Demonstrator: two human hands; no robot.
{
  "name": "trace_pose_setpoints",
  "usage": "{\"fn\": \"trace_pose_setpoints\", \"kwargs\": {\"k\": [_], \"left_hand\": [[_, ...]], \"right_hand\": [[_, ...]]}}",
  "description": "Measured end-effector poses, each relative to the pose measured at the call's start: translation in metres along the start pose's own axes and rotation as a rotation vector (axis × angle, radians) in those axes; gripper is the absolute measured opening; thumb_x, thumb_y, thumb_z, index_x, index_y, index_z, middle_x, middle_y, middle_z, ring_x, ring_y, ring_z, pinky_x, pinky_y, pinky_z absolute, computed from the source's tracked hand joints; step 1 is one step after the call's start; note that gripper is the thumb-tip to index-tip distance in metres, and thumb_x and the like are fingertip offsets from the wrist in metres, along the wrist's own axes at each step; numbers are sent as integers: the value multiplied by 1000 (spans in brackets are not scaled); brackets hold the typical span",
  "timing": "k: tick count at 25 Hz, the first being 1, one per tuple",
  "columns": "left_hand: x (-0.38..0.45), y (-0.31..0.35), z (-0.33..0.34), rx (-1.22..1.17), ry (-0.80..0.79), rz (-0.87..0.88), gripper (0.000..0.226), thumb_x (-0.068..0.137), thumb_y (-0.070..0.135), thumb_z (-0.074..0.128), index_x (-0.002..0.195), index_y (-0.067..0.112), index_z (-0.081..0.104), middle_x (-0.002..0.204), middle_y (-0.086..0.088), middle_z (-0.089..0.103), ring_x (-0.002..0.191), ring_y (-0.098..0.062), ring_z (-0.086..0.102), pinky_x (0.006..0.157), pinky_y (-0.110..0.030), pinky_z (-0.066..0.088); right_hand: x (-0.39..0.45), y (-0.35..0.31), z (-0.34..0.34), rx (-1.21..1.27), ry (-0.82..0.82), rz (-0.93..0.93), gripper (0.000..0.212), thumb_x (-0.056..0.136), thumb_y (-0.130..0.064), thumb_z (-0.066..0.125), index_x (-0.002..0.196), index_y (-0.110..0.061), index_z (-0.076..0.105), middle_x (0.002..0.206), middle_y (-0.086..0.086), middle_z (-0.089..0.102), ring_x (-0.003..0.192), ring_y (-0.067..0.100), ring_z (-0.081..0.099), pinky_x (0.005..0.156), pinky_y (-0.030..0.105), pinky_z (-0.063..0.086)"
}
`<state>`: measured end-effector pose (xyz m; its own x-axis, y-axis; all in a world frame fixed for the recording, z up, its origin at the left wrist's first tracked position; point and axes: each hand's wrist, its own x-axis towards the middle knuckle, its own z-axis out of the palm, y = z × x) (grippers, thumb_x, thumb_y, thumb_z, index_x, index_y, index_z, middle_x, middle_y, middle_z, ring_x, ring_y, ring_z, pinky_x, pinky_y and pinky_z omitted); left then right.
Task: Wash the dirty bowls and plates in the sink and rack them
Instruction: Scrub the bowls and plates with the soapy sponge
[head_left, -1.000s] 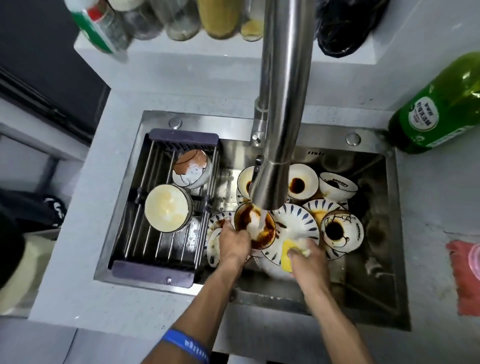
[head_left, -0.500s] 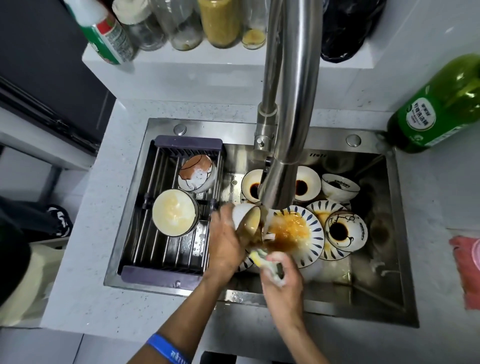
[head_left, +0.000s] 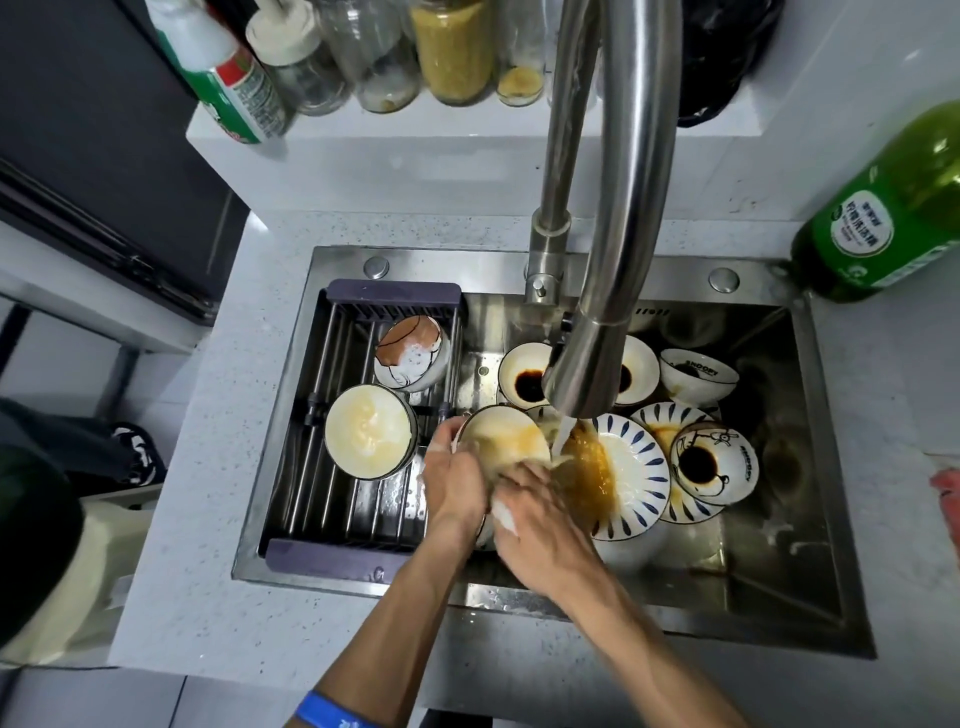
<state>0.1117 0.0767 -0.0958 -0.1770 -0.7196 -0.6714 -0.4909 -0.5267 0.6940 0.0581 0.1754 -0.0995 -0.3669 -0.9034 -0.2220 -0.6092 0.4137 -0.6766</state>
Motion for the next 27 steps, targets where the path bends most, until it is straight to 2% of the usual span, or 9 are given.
{"fn": "trace_pose_setpoints", "kwargs": {"k": [3, 6, 9, 13, 15, 19, 22, 25, 27], "left_hand": [[-1, 4, 5, 58, -75, -66, 58, 83, 28, 48, 141, 28, 49, 132, -4, 61, 115, -24, 60, 103, -43, 48], [-4, 7, 7, 46, -57, -50, 36, 94, 23, 49, 128, 30, 55, 121, -7, 66, 95, -18, 64, 79, -33, 53], [-5, 14, 1, 225, -177, -43, 37, 99, 24, 47, 135, 30, 50, 114, -1, 66, 75, -11, 65, 58, -26, 50], [-3, 7, -4, 237, -142, 46, 36, 95, 40, 51, 129, 29, 55, 120, -4, 67, 105, -19, 64, 89, -33, 54], [1, 4, -8, 349, -241, 25, 46, 86, 44, 52, 129, 30, 55, 131, -2, 63, 116, -21, 60, 103, -40, 48], [-5, 10, -12, 185, -79, 154, 38, 89, 19, 48, 125, 22, 61, 111, -4, 72, 99, -17, 67, 88, -29, 54], [-10, 11, -9, 265, -209, 90, 46, 86, 27, 45, 130, 25, 59, 112, -1, 71, 99, -17, 67, 95, -35, 53], [-6, 17, -12, 233, -114, 147, 45, 87, 23, 42, 129, 24, 57, 111, 1, 69, 96, -11, 64, 87, -27, 53], [-7, 27, -10, 372, -248, 80, 41, 92, 23, 44, 131, 27, 53, 113, 8, 65, 95, -10, 61, 83, -25, 53]], "right_hand": [[-12, 9, -6, 10, -88, -54, 38, 82, -12, 54, 119, -10, 59, 133, 2, 52, 127, 18, 42, 109, 33, 37], [-8, 13, -5, 80, 20, -22, 54, 73, 9, 64, 122, -12, 62, 127, 2, 60, 120, 17, 52, 103, 37, 46], [-10, 17, -5, 70, -2, -112, 56, 66, 16, 67, 113, -14, 65, 116, -1, 65, 107, 13, 58, 93, 31, 51], [-15, 22, 9, 216, 43, -14, 46, 66, 12, 68, 104, -13, 66, 106, -5, 66, 98, 10, 61, 84, 27, 52], [-13, 13, 11, 66, 72, -162, 49, 65, 11, 70, 107, -15, 65, 111, -6, 64, 103, 9, 57, 87, 27, 50], [-8, 21, 9, 173, 74, -143, 34, 69, 9, 68, 98, -9, 69, 105, 2, 68, 100, 14, 61, 88, 32, 52], [-6, 19, 9, 10, 99, -303, 35, 72, 9, 70, 102, -8, 70, 112, 2, 68, 110, 18, 58, 94, 31, 50], [-8, 24, 11, 131, 153, -179, 30, 70, 8, 69, 93, -10, 68, 101, 1, 69, 97, 18, 62, 83, 36, 54], [-5, 18, 11, -14, 166, -317, 29, 74, 6, 70, 98, -11, 69, 108, 1, 68, 104, 16, 60, 88, 33, 53]]}}
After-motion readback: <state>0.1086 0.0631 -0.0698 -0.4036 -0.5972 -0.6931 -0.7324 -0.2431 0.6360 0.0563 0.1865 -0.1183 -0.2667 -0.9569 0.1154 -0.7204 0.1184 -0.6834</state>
